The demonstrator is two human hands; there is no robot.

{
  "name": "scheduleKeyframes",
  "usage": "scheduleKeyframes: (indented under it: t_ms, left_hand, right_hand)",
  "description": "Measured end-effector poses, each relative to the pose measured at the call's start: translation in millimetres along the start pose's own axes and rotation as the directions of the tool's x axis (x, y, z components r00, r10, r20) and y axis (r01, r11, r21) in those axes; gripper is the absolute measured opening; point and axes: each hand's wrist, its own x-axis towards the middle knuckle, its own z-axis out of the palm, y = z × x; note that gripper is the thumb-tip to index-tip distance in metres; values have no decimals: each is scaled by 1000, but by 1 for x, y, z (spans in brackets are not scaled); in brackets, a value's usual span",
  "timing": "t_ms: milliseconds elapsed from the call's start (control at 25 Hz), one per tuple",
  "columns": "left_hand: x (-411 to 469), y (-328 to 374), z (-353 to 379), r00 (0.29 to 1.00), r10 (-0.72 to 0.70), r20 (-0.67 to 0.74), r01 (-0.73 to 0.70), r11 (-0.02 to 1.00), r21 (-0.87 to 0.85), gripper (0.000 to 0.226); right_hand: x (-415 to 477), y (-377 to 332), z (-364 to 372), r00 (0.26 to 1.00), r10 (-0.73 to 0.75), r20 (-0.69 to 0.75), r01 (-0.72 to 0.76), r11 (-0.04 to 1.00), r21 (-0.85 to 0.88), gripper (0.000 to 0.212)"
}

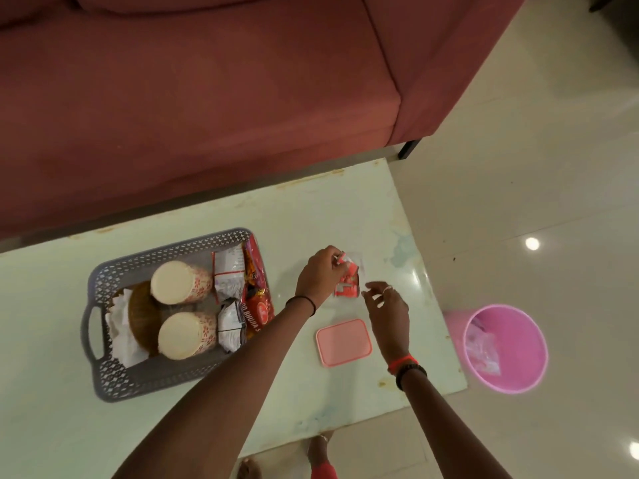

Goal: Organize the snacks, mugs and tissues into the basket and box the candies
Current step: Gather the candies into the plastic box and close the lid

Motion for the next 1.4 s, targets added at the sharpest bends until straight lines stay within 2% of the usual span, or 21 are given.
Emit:
scheduleKeyframes:
  t_ms: [80,160,280,400,520,640,720,840,960,1040,1120,1240,1400]
  left_hand:
    - [6,2,4,998,-28,58,25,998,55,25]
    - [7,2,8,994,-38,98,28,994,103,32]
    - [3,-1,10,999,42,-7,-40,979,198,37]
    - [0,-8,11,995,62,-82,-31,939,341,44]
    - [-1,-14,13,997,-79,6,73,945,318,46]
    - [-2,-15,15,986,-163,36,155,974,167,35]
    - [-4,-16,16,983,-184,17,181,978,108,34]
    - [-7,-22,15,975,-219,26,218,975,38,39]
    - [-10,-24,14,962,-263,69,265,964,-20,47]
    - [-14,-24,14,956,-278,92,284,958,-48,54]
    - [-17,-26,14,953,-286,105,292,955,-56,57]
    - [-19,-25,12,948,-295,122,305,950,-72,60]
    - [-21,-21,12,940,-308,149,327,936,-132,57]
  right_hand:
    - [-8,11,0,1000,-4,-7,4,998,-70,12]
    - [-16,25,2,999,-46,3,45,965,-257,18]
    - [-30,41,8,973,-112,200,204,819,-536,54]
    - [-32,51,17,908,-137,397,371,704,-605,83]
    - [-29,51,21,889,-157,431,417,666,-618,90]
    - [-27,49,23,893,-203,402,429,656,-621,83]
    - [-23,45,22,910,-133,392,370,685,-628,78]
    - [-16,43,15,953,34,302,168,769,-617,71]
    - [-9,39,-7,957,194,217,-89,905,-416,39]
    - [-2,36,-26,945,267,189,-192,920,-341,23]
    - [3,28,-44,938,297,180,-222,911,-348,24]
    - [8,6,-63,959,263,101,-220,924,-314,22]
    - [11,-22,-61,993,51,-108,-83,943,-322,10]
